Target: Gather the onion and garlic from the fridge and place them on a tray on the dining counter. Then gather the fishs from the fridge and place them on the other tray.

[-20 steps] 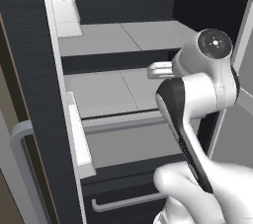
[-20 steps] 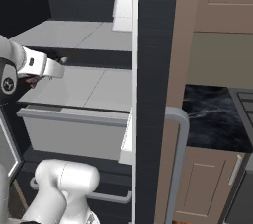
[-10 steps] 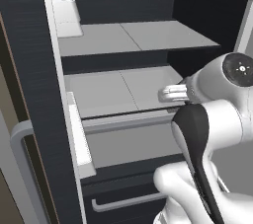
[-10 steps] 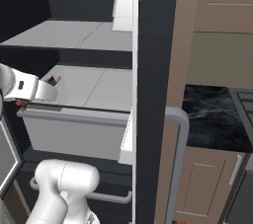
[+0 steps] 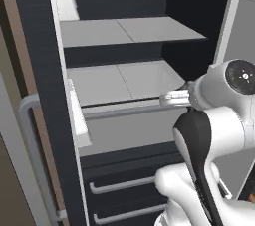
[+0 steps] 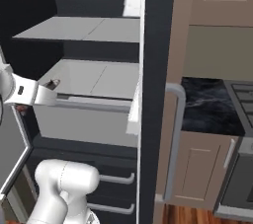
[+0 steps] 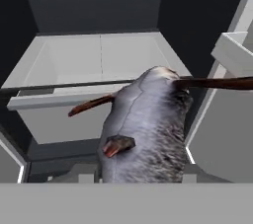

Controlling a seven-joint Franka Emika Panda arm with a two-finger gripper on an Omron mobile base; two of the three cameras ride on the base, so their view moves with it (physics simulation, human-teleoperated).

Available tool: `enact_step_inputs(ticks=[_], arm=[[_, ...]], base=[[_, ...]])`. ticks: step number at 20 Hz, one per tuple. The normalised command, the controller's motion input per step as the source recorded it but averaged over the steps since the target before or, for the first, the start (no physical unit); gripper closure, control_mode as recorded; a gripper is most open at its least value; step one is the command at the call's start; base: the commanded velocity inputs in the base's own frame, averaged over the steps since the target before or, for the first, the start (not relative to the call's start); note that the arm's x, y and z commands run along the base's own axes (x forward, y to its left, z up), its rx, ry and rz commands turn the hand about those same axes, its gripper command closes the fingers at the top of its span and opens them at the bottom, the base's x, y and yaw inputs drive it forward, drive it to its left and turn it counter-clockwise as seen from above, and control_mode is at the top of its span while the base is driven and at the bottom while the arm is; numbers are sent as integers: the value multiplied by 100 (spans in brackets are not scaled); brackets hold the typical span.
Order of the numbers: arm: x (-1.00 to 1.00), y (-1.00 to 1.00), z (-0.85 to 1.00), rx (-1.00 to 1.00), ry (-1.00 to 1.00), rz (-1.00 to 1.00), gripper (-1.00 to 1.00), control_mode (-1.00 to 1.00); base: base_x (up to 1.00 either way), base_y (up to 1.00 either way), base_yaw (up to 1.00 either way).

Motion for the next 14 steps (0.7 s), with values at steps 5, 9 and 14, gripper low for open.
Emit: enact_step_inputs(ticks=[5,9,14], arm=[[0,0,0,0,0,0,100,100],[0,0,0,0,0,0,100,100],[0,0,0,0,0,0,100,100]], base=[[-91,5,-8],[-74,30,-24],[-63,52,-37]])
